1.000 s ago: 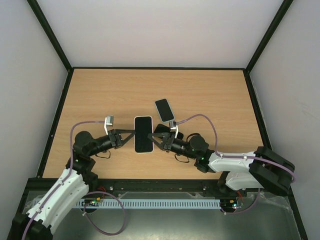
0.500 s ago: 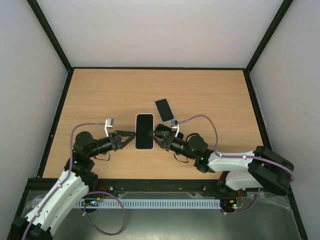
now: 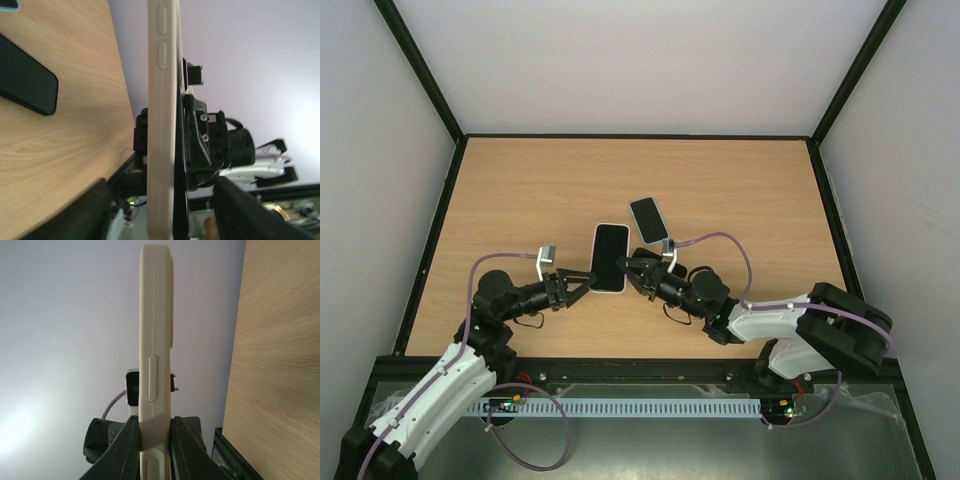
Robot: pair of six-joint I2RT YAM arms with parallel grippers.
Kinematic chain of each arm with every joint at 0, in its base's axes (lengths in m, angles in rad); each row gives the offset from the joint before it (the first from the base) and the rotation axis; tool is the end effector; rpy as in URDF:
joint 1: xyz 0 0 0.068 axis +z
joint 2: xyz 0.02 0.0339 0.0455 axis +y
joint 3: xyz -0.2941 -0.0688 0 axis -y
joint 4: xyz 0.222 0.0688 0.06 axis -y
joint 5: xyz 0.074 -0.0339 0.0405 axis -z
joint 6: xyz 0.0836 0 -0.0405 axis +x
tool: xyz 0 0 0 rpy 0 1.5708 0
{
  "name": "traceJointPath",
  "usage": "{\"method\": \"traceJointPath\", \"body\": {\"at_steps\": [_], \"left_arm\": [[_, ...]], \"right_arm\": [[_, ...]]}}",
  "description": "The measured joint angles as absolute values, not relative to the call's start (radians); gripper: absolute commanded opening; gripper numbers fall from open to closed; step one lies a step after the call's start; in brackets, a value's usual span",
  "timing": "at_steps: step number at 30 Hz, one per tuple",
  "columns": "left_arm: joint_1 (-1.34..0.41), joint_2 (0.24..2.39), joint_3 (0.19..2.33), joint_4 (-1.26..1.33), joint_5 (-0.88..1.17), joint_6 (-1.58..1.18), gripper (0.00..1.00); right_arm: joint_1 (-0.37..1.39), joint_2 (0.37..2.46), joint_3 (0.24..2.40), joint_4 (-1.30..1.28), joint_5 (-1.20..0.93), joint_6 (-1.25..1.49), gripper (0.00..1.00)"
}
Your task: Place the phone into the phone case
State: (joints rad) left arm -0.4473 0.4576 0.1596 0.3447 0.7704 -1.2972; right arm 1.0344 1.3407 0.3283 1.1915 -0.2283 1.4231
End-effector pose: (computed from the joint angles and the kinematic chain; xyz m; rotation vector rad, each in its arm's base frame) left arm 0.0829 -0.1043 0.2419 -0.0443 1.9095 -1.8690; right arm 0.1240 0.2455 0.2710 0.1048 1.8066 2.0911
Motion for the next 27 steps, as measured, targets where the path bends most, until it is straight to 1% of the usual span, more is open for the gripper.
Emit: {"method": "traceJointPath", "body": {"at_steps": [3, 4, 7, 9, 15, 18, 21, 24, 25, 27], "left_arm": [[-0.456, 0.484, 0.159, 0.359, 0.764, -1.303, 0.28], [-0.457, 0.493, 0.157, 0.363, 0.763, -1.304, 0.23], [-0.46, 0.507, 0.155, 0.367, 0.758, -1.301, 0.09], [-0.46, 0.508, 0.156, 0.362, 0.754, -1.287, 0.03], [-0.462, 0.514, 0.164, 0.299, 0.741, -1.252, 0.02], [-0.463, 0.522, 0.178, 0.253, 0.739, -1.231, 0.02], [-0.465, 0.526, 0.186, 0.226, 0.738, -1.214, 0.02], [-0.466, 0.522, 0.186, 0.221, 0.732, -1.216, 0.02], [-0.466, 0.517, 0.184, 0.226, 0.73, -1.221, 0.02], [-0.466, 0.507, 0.18, 0.234, 0.722, -1.234, 0.02]], "right_arm": [[1.034, 1.376, 0.328, 1.222, -0.228, 1.444, 0.13], [1.034, 1.385, 0.328, 1.23, -0.228, 1.451, 0.13], [1.034, 1.407, 0.328, 1.242, -0.224, 1.464, 0.13], [1.034, 1.418, 0.327, 1.245, -0.221, 1.47, 0.13], [1.034, 1.423, 0.318, 1.225, -0.221, 1.465, 0.13], [1.034, 1.419, 0.318, 1.186, -0.22, 1.451, 0.17], [1.034, 1.404, 0.318, 1.15, -0.224, 1.432, 0.25], [1.033, 1.404, 0.324, 1.147, -0.25, 1.414, 0.42], [1.032, 1.404, 0.324, 1.153, -0.258, 1.418, 0.47], [1.033, 1.404, 0.325, 1.17, -0.286, 1.418, 0.49]]}}
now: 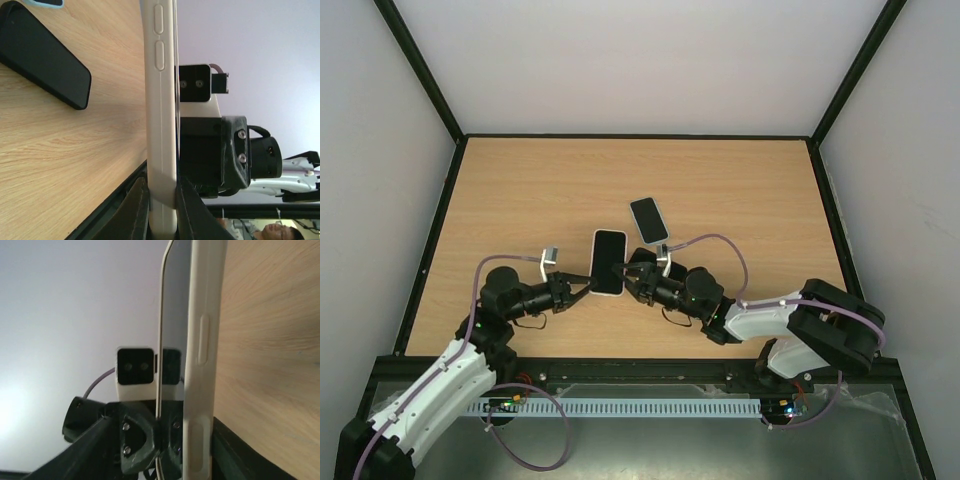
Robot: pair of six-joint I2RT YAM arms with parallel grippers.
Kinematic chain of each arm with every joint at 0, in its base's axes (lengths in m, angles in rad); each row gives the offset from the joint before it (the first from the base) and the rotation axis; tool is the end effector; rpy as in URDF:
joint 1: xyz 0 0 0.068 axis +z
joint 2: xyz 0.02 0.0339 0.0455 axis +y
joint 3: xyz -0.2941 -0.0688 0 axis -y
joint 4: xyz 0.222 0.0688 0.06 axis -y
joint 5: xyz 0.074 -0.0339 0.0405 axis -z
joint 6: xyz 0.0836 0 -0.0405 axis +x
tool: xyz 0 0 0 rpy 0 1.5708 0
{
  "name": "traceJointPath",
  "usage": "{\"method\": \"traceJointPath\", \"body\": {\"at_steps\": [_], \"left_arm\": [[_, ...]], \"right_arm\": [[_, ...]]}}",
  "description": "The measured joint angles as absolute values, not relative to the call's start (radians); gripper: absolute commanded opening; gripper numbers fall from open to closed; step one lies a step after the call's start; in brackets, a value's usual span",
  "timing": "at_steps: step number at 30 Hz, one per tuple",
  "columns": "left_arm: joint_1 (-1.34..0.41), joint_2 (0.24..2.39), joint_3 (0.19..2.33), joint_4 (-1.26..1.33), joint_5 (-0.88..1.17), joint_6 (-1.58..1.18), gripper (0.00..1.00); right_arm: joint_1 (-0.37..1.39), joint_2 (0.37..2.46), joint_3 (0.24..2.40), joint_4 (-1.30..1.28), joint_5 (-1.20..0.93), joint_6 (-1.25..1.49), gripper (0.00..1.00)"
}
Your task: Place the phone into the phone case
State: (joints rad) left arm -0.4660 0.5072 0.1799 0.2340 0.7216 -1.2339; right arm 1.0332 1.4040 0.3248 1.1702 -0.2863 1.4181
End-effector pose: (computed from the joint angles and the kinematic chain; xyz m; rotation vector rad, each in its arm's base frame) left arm 0.0901 -0.1071 0.2291 -0.1070 2.0203 -1.7857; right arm 0.1243 0.2547 0.2501 0.0693 1.9323 2.0619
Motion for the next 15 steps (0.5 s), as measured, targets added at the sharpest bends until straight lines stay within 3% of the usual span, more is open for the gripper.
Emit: {"method": "traceJointPath", "body": {"at_steps": [3, 12, 15], "left_arm": [[-0.466, 0.488, 0.167, 0.257, 0.702, -1.256, 0.02], [-0.466, 0.477, 0.162, 0.276, 0.665, -1.271, 0.02], [-0.466, 0.477, 0.162, 0.253, 0.658, -1.255, 0.02]], "right_arm": [[1.039, 1.407, 0.334, 1.184, -0.323, 1.419, 0.45], [1.068, 1.483, 0.305, 1.298, -0.361, 1.469, 0.09], [1.069, 1.498, 0.298, 1.312, -0.362, 1.482, 0.03]]}}
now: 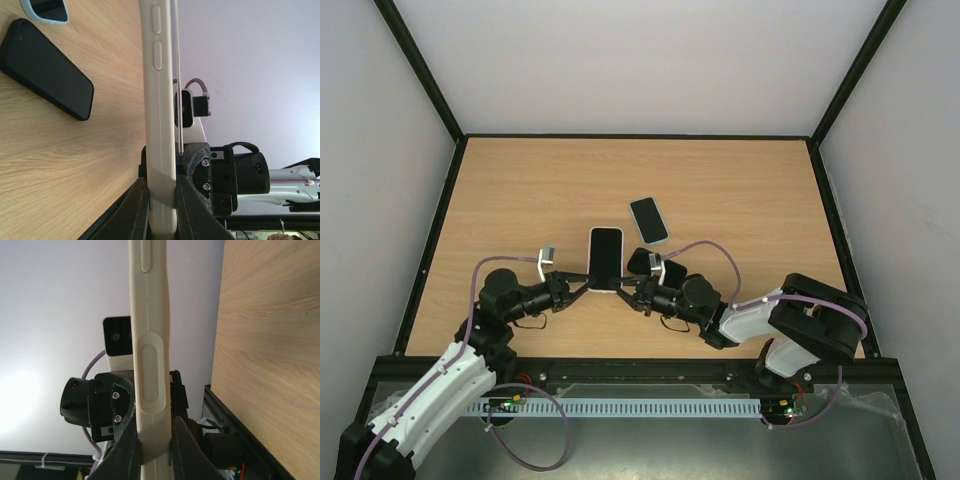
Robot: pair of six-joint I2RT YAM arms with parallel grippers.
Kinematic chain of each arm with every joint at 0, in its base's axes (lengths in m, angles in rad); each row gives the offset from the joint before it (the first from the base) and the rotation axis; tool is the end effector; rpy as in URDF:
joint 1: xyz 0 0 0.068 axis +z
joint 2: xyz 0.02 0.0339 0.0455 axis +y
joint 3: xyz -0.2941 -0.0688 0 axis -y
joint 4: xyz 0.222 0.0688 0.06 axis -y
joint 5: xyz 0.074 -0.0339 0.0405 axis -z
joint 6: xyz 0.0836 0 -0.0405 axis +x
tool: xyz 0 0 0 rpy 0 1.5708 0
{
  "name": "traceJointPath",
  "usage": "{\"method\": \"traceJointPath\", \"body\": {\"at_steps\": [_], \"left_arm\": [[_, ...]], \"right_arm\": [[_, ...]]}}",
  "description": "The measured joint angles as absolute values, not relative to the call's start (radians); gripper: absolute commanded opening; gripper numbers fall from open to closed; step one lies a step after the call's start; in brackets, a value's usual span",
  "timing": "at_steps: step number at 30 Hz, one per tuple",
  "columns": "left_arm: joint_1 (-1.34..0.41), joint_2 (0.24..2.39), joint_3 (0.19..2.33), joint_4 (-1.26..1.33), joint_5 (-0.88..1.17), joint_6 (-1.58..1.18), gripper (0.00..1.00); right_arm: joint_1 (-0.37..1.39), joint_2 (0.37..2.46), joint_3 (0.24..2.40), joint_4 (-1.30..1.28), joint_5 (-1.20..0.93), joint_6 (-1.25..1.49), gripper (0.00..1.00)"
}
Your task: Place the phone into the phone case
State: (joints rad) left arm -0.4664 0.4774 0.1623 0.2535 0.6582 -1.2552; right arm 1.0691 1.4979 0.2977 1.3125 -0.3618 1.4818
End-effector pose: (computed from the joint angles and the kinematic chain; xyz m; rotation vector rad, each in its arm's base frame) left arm 0.0916 -0.1034 0.2282 -0.1653 1.9708 -1.7618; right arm 0.1117 0.2651 0.2387 0.0088 1.9790 2.1791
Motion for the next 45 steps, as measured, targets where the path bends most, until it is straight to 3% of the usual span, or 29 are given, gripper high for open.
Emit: {"method": "traceJointPath", "body": {"at_steps": [5, 9, 13, 19, 25, 33, 45], "left_arm": [[-0.467, 0.477, 0.176, 0.204, 0.649, -1.225, 0.02], [-0.467, 0.477, 0.186, 0.182, 0.648, -1.208, 0.02], [-0.469, 0.478, 0.188, 0.175, 0.643, -1.19, 0.02], [-0.466, 0.508, 0.205, 0.113, 0.601, -1.145, 0.02], [-0.425, 0.543, 0.255, -0.019, 0.543, -1.064, 0.02], [-0.286, 0.664, 0.316, -0.072, 0.535, -0.965, 0.02], [-0.152, 0.975, 0.315, 0.03, 0.593, -0.892, 0.02]], "right_arm": [[1.069, 1.507, 0.297, 1.314, -0.363, 1.486, 0.03], [1.069, 1.507, 0.297, 1.314, -0.363, 1.485, 0.13], [1.069, 1.507, 0.297, 1.31, -0.36, 1.478, 0.29], [1.069, 1.459, 0.27, 1.259, -0.329, 1.446, 0.69], [1.066, 1.226, 0.257, 1.029, -0.25, 1.342, 0.99], [1.066, 0.806, 0.269, 0.583, -0.031, 1.183, 0.98], [1.064, 0.601, 0.268, 0.302, 0.119, 1.135, 0.98]]}}
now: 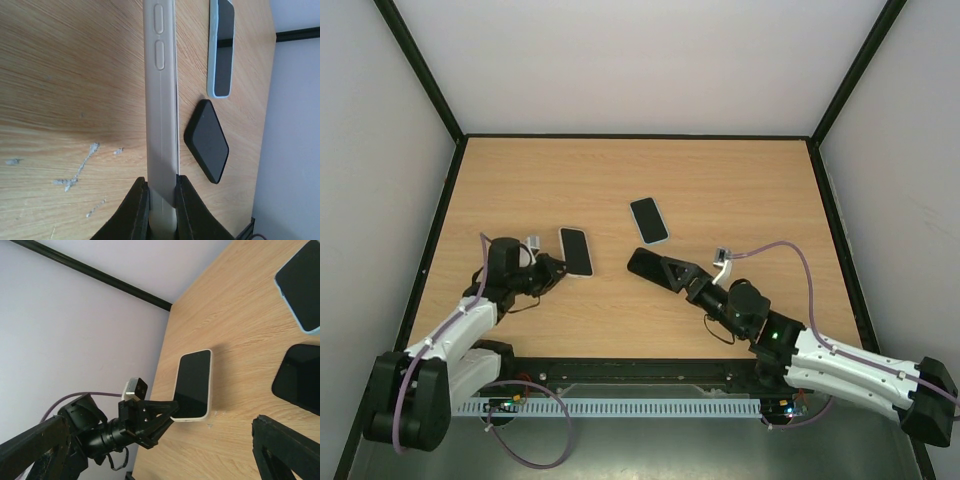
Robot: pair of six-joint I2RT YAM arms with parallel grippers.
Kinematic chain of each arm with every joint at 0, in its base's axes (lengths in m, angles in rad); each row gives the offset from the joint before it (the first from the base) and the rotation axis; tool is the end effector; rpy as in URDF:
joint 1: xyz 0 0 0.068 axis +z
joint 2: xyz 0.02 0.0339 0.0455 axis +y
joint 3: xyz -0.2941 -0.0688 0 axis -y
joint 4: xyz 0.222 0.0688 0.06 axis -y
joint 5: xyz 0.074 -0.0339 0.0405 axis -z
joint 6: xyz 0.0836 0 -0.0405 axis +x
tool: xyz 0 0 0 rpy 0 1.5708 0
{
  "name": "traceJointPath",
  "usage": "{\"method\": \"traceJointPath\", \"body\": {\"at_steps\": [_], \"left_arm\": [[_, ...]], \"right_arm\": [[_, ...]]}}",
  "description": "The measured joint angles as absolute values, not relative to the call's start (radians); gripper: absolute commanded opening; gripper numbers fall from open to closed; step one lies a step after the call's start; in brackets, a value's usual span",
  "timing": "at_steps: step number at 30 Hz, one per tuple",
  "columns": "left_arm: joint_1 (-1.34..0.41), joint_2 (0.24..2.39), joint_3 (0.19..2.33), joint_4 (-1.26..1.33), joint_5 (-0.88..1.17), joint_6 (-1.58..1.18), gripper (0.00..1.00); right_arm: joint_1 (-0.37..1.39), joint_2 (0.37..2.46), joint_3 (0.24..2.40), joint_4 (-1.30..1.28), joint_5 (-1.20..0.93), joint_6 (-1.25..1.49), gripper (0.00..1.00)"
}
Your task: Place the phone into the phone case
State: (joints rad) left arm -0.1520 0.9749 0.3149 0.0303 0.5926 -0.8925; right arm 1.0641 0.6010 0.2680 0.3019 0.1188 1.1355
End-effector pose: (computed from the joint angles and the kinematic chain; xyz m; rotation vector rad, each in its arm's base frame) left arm 0.1738 -0.0739 0.1838 -0.5049 2.2989 -1.2055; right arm 0.0881 0.1384 0.2591 0.1730 1.8487 1.5512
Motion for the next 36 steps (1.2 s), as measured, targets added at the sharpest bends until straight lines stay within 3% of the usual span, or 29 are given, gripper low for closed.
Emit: {"method": "traceJointPath", "body": {"at_steps": [5, 16, 28, 30, 36], "left_arm": [[-0.134, 1.01, 0.276, 0.112, 0.595, -0.89, 0.03], [-0.123, 1.007, 0.228, 0.085, 0.545, -0.859, 0.21], [-0.117, 0.936, 0.268, -0.097, 0.434, -0.829, 0.77], [-0.117, 0.9, 0.294, -0.14, 0.421, -0.828, 0.98], [-0.117, 0.762, 0.408, -0.287, 0.383, -0.802, 0.99]], "right_arm": [[1.064, 0.617, 0.268, 0.259, 0.127, 1.127, 0.98], [1.064, 0.638, 0.268, 0.208, 0.165, 1.131, 0.98], [1.064, 0.637, 0.29, 0.138, 0.194, 1.136, 0.98], [1.064, 0.638, 0.319, 0.097, 0.206, 1.127, 0.98], [1.064, 0.644, 0.486, -0.066, 0.28, 1.063, 0.98]]}}
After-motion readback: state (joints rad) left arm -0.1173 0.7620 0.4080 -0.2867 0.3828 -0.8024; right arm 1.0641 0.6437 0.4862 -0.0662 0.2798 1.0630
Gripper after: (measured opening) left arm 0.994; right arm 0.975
